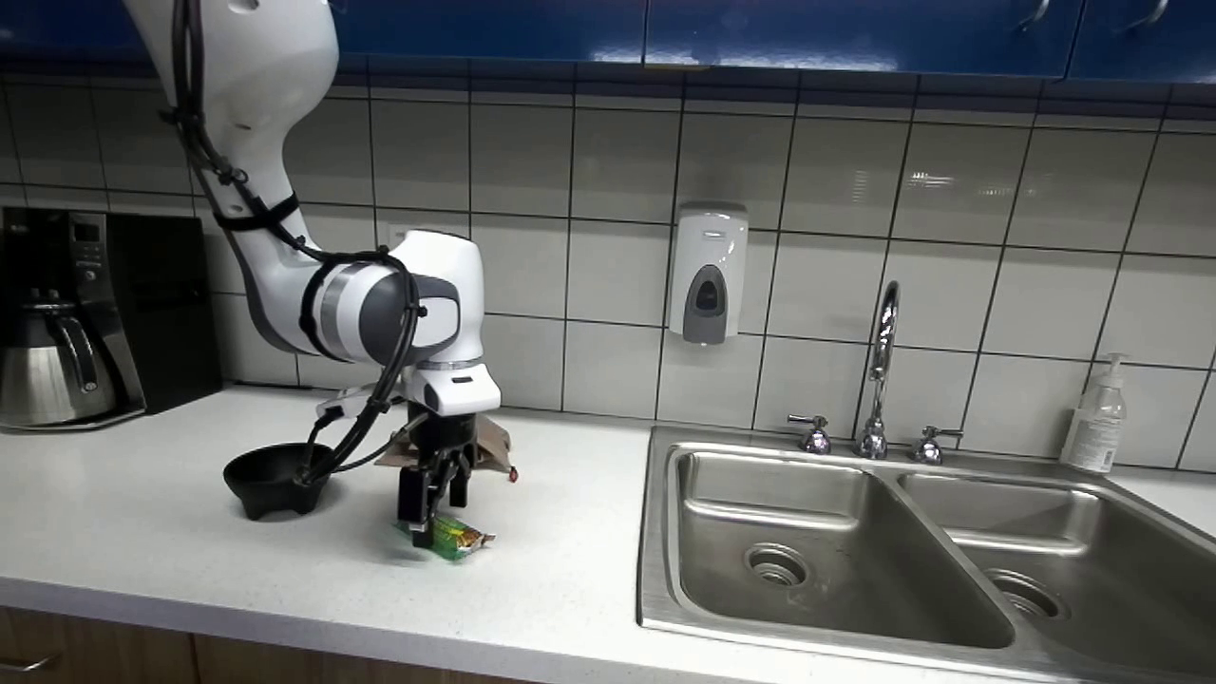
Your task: Put the chocolate bar inside the bowl
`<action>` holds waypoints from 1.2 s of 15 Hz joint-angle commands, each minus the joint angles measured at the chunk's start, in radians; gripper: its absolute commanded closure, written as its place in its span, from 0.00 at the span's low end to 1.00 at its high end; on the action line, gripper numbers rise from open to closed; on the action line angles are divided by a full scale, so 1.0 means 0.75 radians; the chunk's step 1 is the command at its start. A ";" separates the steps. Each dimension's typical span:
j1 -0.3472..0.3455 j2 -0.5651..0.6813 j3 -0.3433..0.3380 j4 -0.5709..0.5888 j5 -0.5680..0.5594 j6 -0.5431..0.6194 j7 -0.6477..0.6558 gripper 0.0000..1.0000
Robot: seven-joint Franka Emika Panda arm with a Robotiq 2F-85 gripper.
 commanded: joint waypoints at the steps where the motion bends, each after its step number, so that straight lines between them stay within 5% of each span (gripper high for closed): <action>1: 0.041 0.002 -0.018 0.006 0.016 0.020 0.030 0.00; 18: 0.063 0.030 -0.027 0.007 0.008 0.035 0.028 0.00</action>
